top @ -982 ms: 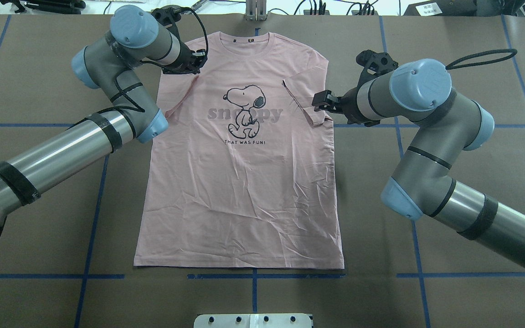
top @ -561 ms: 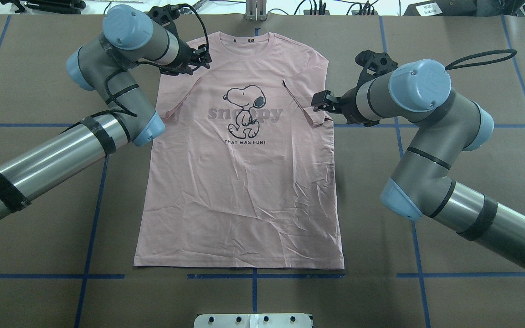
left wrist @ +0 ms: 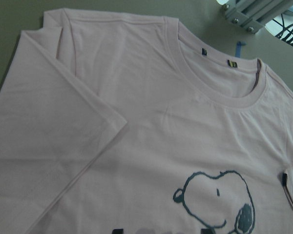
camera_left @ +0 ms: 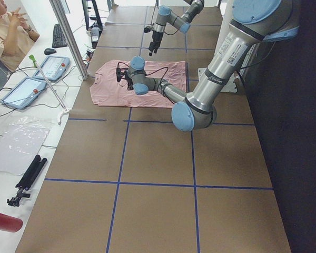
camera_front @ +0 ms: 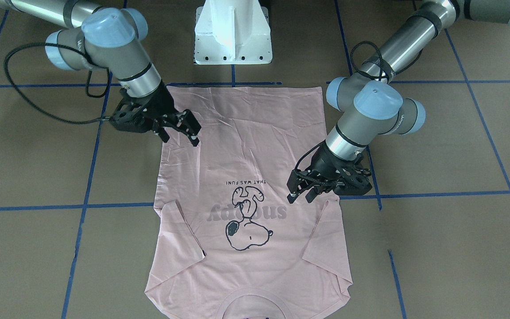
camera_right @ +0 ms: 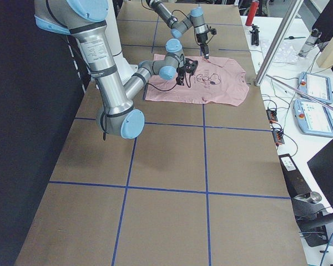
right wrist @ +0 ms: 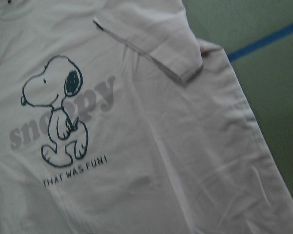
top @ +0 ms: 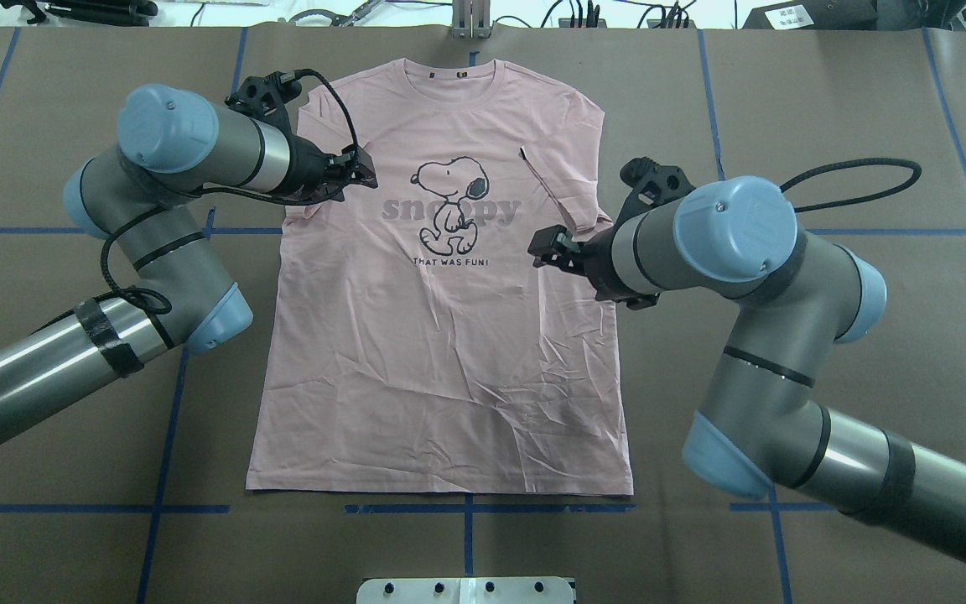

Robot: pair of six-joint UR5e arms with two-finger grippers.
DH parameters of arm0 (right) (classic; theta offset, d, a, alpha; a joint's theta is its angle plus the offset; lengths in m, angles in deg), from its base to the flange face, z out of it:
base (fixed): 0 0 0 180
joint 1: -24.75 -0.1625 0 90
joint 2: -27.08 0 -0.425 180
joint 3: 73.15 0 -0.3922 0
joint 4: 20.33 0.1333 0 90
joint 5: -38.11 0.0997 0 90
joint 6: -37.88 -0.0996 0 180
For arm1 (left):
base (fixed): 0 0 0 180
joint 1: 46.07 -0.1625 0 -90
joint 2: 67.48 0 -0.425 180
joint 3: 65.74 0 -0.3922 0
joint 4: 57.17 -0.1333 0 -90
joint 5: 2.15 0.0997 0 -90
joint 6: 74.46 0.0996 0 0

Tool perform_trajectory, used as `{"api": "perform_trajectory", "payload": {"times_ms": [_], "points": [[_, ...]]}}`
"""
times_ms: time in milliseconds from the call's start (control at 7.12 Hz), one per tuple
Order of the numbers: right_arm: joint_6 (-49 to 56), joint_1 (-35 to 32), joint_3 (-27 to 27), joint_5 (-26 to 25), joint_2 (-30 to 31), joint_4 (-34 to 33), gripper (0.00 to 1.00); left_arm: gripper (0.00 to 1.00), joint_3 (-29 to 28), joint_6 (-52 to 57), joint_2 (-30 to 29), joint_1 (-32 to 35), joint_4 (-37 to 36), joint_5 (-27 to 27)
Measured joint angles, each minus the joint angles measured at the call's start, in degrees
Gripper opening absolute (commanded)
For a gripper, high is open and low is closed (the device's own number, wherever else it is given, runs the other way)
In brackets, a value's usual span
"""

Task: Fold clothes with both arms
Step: 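Move both grippers to the hem corners nearest the robot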

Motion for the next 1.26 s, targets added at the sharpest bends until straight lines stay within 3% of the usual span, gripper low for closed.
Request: {"api": "perform_trajectory", "payload": {"times_ms": [140,421,702,982,1123,1263], "points": [[-2.49,6.28,5.40,-4.85,0.88,-8.24,0.98,0.62,2.36,-0.14,2.22,-0.13,-0.06,-1.53],[-8.99,14.67,10.40,-10.20,6.96,-15.27,0.95,0.66,5.71,-0.16,5.84,-0.13,-0.03,-3.54],[-16.29,17.86,10.12,-11.75,11.52,-14.94,0.94,0.67,6.96,-0.28,6.88,-0.11,0.00,-3.73],[-19.60,20.35,8.60,-13.04,12.27,-13.28,0.86,0.68,7.47,-0.99,7.21,-0.04,0.00,-3.70],[-20.34,20.77,8.20,-13.41,12.38,-13.06,0.75,0.68,7.57,-1.17,7.49,-0.01,0.00,-3.68],[-20.67,20.95,8.08,-13.61,12.52,-12.99,0.33,0.68,7.64,-1.24,7.65,0.01,0.00,-3.67]]}}
